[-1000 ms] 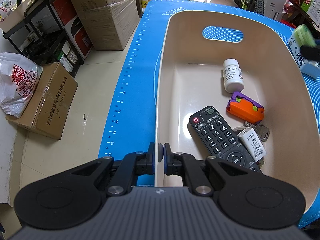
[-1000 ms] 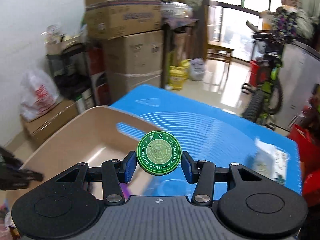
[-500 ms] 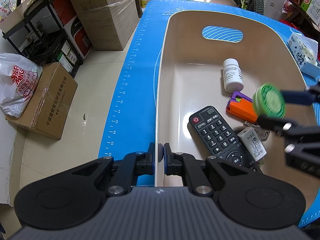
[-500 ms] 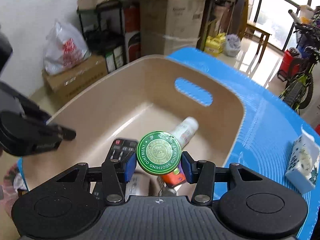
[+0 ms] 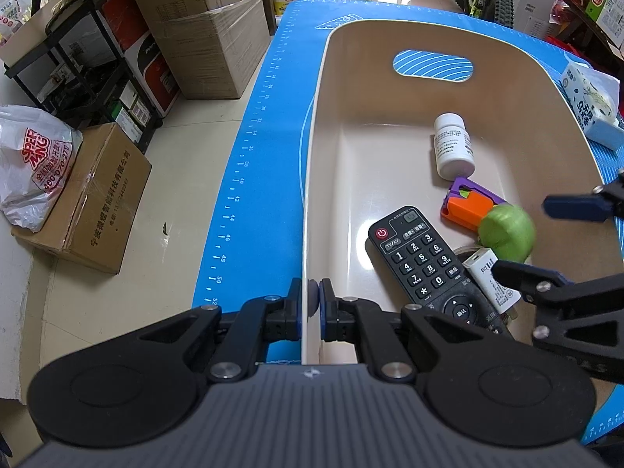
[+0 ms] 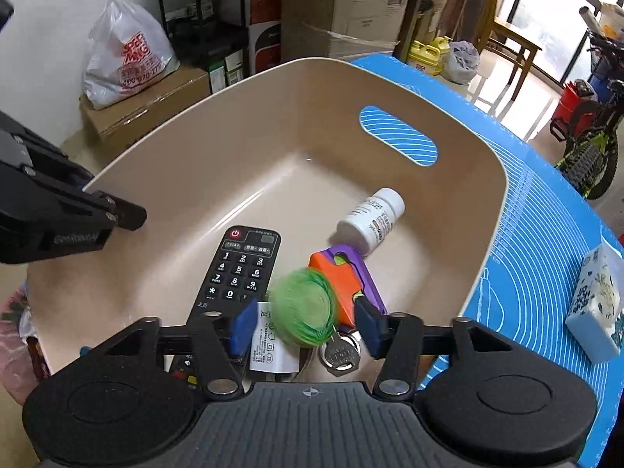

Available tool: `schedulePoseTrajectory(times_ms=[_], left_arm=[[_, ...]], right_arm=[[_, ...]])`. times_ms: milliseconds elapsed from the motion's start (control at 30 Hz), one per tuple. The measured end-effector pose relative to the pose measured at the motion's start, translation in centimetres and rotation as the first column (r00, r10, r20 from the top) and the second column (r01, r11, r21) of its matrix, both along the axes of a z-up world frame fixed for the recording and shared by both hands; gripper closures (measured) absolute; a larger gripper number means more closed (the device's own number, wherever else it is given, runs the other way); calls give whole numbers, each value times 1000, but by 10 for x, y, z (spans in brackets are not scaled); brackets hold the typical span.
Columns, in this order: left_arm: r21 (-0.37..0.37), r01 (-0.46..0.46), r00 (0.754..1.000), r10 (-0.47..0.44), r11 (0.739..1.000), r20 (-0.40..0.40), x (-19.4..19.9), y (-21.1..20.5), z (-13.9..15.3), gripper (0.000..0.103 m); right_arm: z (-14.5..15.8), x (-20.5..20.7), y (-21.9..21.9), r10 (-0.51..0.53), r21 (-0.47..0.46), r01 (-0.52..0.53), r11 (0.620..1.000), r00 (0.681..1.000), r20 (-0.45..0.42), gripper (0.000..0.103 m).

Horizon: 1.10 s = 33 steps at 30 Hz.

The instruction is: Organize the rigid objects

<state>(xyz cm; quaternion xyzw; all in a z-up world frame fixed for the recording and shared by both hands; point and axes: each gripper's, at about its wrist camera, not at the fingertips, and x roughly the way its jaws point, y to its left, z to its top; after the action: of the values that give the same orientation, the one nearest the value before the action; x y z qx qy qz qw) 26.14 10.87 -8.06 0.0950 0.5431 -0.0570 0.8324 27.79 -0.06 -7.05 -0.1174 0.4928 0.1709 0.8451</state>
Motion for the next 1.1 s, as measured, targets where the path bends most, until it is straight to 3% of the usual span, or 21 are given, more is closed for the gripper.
schedulePoseTrajectory(times_ms=[100,167,233,400,500,733,1100], left_arm=[[-1,-5,1000,5,1000,10,-2,0,0,92],[-8,-2,1000,2,1000,18,-4,-1,2,77],[-14,8,999,-7,1000,45,-9,-3,8,53],[-29,38,994,-35,999,107,-21,-13,32,37],[-49,60,989,-52,997,140,-32,-18,48,35],[-78,88,973,-69,993,220,-68,-25,87,28],[-95,90,954,-58,991,295,-135,-26,128,27]], right_arm=[[7,-4,-6,-20,26,20,999,1000,20,28],[12,-6,-12,-39,43,38,998,999,31,25],[20,-12,-17,-68,60,65,996,997,44,23],[45,-35,-27,-137,93,128,987,986,97,20],[62,-53,-36,-206,134,190,972,972,113,14],[91,-98,-60,-366,191,341,920,924,111,12],[133,-178,-73,-459,224,415,882,865,202,11]])
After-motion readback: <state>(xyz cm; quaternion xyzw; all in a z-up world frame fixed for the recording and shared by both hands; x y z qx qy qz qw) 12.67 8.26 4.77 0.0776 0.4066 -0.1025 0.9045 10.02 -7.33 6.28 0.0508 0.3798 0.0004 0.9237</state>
